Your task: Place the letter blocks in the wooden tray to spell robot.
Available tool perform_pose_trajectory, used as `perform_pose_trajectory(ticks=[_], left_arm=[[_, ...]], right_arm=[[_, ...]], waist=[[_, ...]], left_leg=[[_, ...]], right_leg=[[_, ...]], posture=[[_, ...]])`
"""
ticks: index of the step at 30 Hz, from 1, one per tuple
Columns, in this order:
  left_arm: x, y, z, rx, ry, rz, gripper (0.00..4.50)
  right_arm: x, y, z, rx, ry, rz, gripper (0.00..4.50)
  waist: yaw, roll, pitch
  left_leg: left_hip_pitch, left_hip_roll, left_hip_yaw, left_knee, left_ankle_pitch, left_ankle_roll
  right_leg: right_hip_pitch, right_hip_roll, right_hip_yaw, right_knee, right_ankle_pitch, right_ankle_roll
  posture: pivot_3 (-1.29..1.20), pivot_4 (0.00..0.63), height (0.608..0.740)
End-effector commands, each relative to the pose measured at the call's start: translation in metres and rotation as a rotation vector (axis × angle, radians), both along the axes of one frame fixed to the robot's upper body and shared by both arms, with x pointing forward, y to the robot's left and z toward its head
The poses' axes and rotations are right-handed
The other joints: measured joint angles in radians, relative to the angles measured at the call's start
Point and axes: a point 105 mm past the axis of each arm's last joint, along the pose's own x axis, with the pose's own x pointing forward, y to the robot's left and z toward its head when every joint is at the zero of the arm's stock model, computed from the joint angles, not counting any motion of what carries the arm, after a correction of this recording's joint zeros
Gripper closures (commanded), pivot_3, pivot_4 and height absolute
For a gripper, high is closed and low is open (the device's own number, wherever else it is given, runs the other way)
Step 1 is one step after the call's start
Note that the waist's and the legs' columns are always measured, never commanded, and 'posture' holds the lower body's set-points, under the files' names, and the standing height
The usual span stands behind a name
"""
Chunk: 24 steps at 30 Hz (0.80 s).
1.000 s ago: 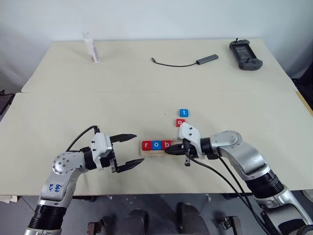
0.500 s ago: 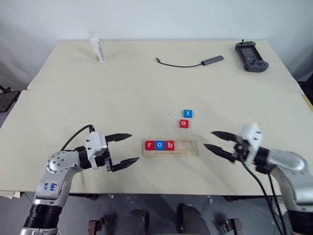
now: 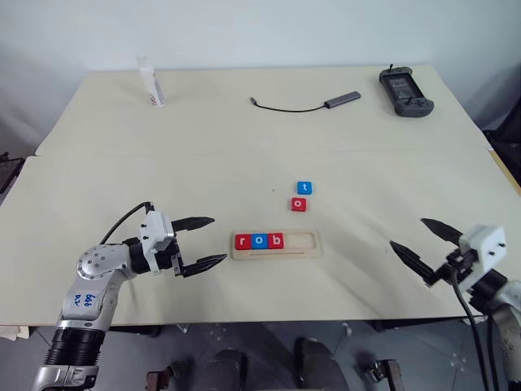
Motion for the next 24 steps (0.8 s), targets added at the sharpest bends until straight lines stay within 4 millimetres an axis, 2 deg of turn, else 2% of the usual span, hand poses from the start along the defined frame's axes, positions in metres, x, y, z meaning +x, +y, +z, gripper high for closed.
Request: perform_pose_trajectory(ticks=[1,3,5,7,10,24], left_arm=[[0.002,0.002,0.016,-0.021,-0.038,-0.002,0.00],[0.003,0.002,0.017,-0.021,-0.046,0.005,0.00],[0.003,0.001,0.016,-0.019,-0.050,0.008,0.00],[0.000,0.000,0.013,-0.013,-0.053,0.006,0.00],[-0.004,-0.001,0.012,-0.012,-0.057,0.008,0.00],[-0.011,0.001,0.012,-0.031,-0.050,0.069,0.00]], right_arm=[[0.028,0.038,0.034,-0.025,0.008,0.080,0.03],[0.047,0.062,0.043,-0.033,0.066,0.093,0.03],[0.057,0.080,0.052,-0.025,0.092,0.113,0.03],[0.077,0.095,0.050,-0.047,0.163,0.076,0.03],[0.090,0.107,0.045,-0.085,0.223,0.045,0.03],[0.090,0.126,0.037,-0.106,0.313,0.028,0.03]], waist=[[-0.007,0.000,0.000],[-0.002,0.000,0.000],[0.002,0.000,0.000],[0.003,0.000,0.000],[0.007,0.000,0.000],[-0.001,0.000,0.000]], left_leg=[[0.000,0.000,0.001,0.001,0.000,0.000],[0.000,0.001,0.002,0.002,0.000,-0.001],[0.000,0.002,0.001,0.001,0.000,-0.002],[-0.002,0.002,-0.001,0.001,0.000,-0.002],[-0.004,0.001,-0.003,0.001,0.000,-0.002],[-0.005,-0.001,-0.002,0.001,-0.003,0.001]], right_leg=[[-0.001,0.000,0.001,0.001,0.000,0.000],[-0.001,0.000,0.000,0.002,0.000,0.000],[-0.001,0.000,-0.001,0.001,0.000,-0.001],[-0.002,0.000,-0.002,0.001,-0.001,-0.002],[-0.003,-0.001,-0.004,0.003,0.000,-0.002],[-0.004,-0.001,-0.005,0.002,0.000,-0.002]], posture=[[0.00,0.150,0.740],[0.00,0.150,0.740],[0.00,0.150,0.740],[0.00,0.150,0.740],[0.00,0.150,0.740],[0.00,0.150,0.740]])
